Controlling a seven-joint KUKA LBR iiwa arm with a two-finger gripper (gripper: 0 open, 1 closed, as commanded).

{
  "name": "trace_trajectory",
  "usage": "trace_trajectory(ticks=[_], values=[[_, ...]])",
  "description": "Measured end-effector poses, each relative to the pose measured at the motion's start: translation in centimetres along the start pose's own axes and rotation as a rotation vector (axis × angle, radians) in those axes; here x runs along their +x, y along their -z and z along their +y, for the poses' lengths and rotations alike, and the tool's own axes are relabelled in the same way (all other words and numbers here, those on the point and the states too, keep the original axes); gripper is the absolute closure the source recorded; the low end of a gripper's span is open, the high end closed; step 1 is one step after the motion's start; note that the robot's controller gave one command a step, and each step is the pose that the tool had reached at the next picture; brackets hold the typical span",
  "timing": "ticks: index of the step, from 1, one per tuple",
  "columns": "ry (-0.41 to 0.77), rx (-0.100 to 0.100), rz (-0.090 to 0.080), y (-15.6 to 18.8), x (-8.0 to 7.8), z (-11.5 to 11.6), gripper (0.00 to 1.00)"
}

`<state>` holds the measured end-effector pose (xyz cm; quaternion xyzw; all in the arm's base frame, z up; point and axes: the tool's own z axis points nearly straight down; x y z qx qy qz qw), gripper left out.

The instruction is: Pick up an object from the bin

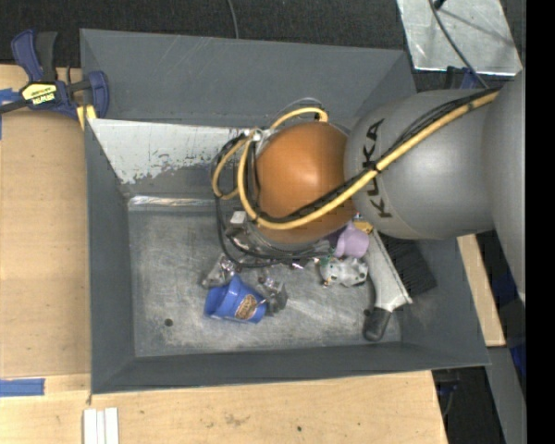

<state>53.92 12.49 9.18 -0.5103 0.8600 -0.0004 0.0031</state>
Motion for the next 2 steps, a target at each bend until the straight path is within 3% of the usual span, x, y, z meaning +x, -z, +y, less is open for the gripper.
trace_trajectory(ticks=[1, 2], values=[[0.031, 0.009, -0.013, -1.02, 0.62, -0.13, 1.00], [0.099, 0.001, -0.002, -0.66, 1.05, 0.38, 1.00]])
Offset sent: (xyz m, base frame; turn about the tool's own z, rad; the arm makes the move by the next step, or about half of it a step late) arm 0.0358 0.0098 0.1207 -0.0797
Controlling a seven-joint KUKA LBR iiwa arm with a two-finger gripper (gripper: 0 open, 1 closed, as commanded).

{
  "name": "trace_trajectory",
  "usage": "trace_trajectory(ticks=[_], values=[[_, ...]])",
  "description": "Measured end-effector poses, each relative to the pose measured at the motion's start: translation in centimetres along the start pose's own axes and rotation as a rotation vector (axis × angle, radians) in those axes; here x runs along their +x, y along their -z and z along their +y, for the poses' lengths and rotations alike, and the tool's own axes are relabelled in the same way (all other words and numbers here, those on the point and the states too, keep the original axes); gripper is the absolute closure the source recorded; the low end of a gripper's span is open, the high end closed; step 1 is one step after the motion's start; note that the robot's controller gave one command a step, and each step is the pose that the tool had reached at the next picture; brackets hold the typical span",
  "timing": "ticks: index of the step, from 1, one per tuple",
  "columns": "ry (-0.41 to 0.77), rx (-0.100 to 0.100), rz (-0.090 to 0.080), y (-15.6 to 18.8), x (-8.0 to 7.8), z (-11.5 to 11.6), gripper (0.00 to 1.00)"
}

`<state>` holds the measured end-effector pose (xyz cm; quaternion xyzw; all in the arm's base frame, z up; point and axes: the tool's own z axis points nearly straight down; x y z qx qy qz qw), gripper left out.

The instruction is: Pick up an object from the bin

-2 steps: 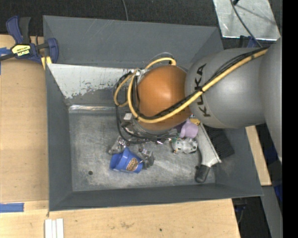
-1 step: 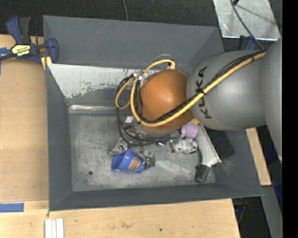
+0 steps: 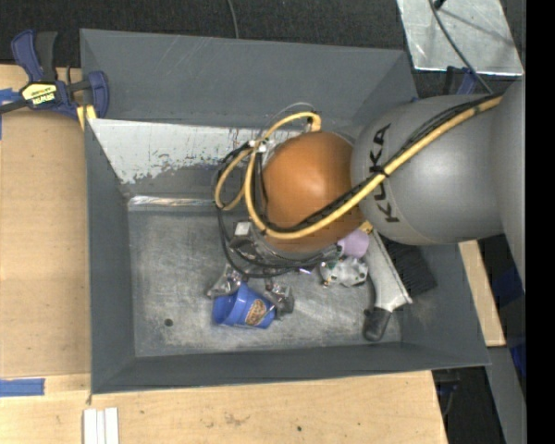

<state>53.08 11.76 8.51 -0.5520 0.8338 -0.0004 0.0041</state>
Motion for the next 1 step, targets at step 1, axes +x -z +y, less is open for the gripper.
trace_trajectory(ticks=[1], values=[[0.269, -0.001, 0.008, -0.65, -1.67, 2.26, 1.00]])
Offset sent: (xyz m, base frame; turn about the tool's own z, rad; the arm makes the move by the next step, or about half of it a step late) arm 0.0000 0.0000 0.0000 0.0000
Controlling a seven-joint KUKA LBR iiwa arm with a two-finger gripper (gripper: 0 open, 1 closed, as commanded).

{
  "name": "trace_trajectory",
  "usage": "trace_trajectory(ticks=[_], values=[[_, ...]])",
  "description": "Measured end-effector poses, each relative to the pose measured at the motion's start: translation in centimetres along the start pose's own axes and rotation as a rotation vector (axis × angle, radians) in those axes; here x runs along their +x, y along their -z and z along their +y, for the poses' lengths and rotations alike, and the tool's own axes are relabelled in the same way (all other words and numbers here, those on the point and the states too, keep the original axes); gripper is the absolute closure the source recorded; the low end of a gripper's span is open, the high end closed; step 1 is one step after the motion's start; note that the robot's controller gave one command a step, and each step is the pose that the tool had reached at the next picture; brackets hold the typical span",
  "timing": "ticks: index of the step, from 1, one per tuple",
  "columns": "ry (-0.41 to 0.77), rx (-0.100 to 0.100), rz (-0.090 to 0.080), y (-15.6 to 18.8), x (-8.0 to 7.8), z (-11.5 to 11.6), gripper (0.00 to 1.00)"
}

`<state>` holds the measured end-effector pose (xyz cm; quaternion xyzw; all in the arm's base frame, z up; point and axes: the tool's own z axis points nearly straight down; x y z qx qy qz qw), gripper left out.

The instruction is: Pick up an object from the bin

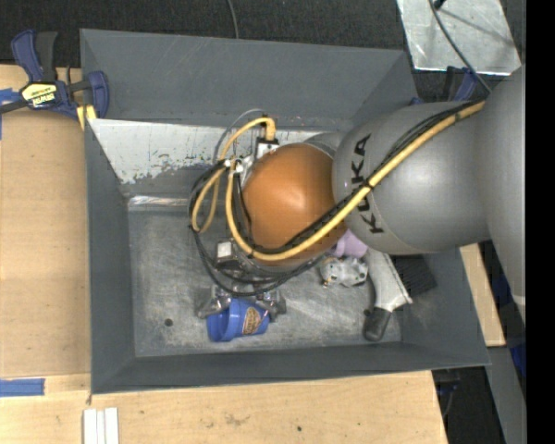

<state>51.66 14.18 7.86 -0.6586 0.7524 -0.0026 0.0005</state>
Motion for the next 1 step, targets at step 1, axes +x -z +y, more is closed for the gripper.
trace_trajectory(ticks=[1], values=[[-0.006, -0.001, -0.001, 0.00, 0.03, -0.01, 1.00]])
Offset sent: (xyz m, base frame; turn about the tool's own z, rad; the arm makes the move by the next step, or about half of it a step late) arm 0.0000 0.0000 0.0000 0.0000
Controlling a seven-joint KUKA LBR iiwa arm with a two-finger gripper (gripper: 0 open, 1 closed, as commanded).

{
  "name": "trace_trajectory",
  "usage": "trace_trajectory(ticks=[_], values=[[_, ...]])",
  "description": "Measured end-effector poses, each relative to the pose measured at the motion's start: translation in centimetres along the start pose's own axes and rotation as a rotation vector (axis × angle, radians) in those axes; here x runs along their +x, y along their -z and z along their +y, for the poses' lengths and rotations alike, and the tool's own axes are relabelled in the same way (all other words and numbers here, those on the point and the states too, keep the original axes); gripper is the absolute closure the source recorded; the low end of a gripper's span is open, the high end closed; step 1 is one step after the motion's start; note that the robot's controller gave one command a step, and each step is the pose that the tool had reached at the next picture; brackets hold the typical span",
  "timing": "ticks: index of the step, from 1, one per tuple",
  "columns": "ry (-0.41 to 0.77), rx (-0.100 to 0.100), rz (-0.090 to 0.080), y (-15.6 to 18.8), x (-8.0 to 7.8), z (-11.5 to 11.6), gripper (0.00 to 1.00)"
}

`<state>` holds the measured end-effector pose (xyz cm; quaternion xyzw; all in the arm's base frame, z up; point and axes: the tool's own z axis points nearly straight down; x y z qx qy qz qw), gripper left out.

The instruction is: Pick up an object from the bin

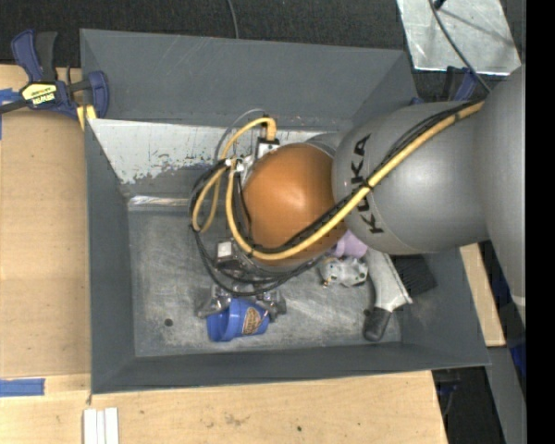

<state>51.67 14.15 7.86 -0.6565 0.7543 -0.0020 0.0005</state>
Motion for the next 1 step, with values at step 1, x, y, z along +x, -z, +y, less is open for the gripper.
trace_trajectory(ticks=[1], values=[[-0.001, -0.001, 0.000, 0.00, -0.01, 0.00, 1.00]])
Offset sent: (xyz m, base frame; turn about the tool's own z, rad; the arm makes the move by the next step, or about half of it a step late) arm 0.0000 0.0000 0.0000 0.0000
